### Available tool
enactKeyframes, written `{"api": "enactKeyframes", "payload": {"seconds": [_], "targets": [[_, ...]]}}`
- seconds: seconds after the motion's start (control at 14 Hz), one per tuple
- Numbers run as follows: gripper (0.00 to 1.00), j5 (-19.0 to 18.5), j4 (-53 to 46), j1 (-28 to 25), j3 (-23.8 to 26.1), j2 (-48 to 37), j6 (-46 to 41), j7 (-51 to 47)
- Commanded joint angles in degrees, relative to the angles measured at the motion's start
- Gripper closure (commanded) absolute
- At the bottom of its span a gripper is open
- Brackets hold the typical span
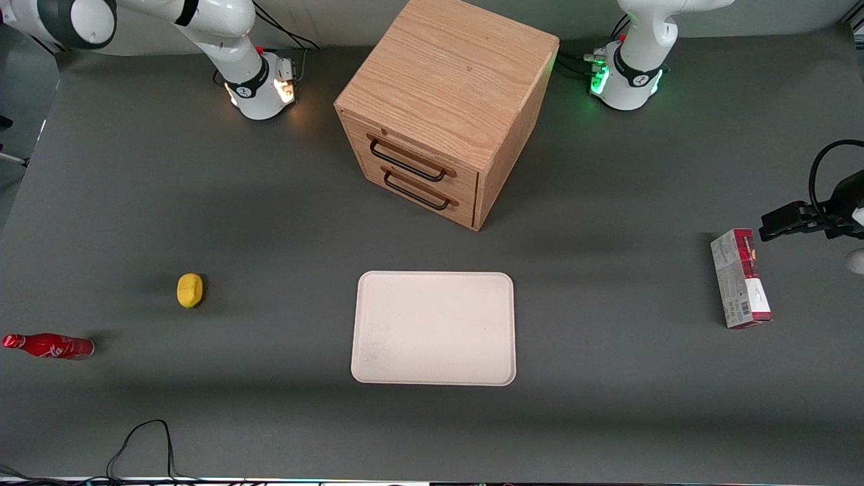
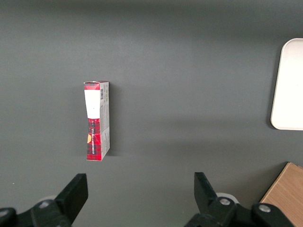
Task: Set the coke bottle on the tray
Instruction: 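Move the right gripper over the red Coca-Cola bottle lying on the table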
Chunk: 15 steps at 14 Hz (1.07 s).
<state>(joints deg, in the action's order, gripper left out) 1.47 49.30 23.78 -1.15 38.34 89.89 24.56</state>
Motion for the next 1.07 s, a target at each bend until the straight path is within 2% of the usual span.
{"api": "enactKeyframes", "payload": {"seconds": [0.0,0.14,1.0], "targets": [[0.0,1.1,-5.2,4.8,2.6,3.8,1.7,3.7],[0.0,1.1,-5.2,6.4,3.9,4.5,3.8,4.6],[0.0,1.0,-5.1,6.4,3.9,15.3,11.4,6.1]]}}
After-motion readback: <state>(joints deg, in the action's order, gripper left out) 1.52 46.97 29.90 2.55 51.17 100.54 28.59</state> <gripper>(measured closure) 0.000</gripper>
